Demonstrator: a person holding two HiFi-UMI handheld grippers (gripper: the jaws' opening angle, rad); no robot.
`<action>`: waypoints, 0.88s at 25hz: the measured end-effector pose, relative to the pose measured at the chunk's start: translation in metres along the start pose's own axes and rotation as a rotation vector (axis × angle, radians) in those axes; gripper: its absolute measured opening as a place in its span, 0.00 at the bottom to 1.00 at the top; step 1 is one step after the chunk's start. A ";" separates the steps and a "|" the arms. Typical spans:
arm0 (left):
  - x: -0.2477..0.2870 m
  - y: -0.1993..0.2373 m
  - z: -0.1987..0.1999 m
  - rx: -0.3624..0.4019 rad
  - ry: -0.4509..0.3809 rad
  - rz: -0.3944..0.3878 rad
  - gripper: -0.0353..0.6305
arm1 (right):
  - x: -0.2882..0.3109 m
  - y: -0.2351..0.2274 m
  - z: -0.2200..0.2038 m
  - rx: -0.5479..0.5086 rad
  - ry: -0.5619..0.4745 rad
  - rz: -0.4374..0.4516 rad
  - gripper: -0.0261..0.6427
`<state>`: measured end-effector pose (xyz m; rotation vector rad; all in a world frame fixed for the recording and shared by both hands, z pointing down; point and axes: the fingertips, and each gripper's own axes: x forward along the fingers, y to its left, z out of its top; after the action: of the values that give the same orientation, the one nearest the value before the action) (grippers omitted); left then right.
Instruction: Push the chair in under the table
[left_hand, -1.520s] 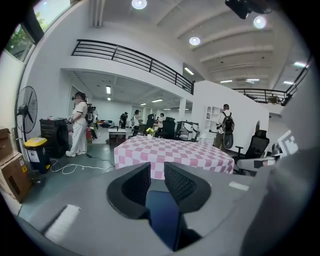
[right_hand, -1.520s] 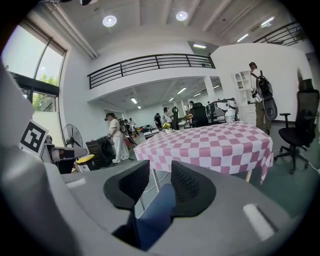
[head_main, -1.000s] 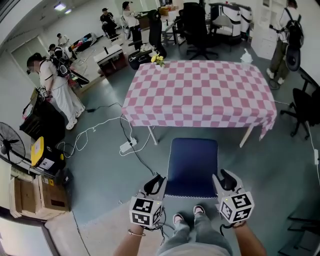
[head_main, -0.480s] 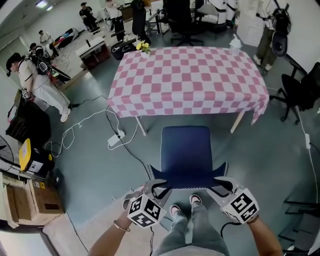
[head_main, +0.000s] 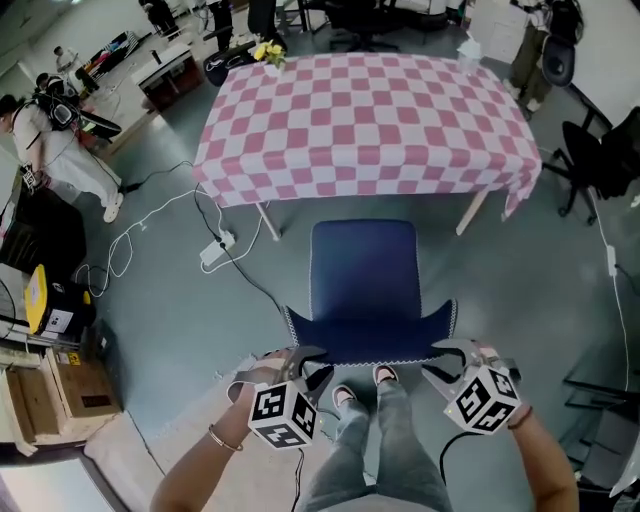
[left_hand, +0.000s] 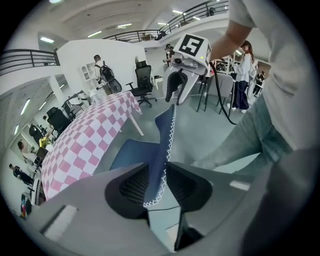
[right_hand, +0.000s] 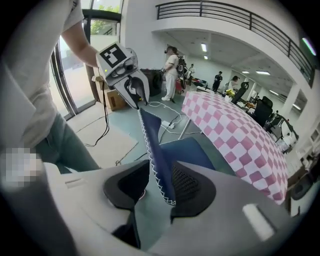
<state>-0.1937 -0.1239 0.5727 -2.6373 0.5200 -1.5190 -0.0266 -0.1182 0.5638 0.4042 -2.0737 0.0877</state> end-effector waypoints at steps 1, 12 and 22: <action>0.003 0.000 -0.001 0.018 0.008 -0.006 0.21 | 0.004 0.000 -0.002 -0.032 0.025 0.010 0.22; 0.021 -0.014 -0.017 0.077 0.064 -0.057 0.25 | 0.039 0.004 -0.014 -0.135 0.169 0.055 0.22; 0.042 -0.012 -0.020 0.065 0.080 -0.068 0.20 | 0.047 0.004 -0.013 -0.105 0.171 0.021 0.21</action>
<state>-0.1877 -0.1231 0.6207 -2.5801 0.3830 -1.6366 -0.0388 -0.1234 0.6112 0.3005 -1.9048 0.0245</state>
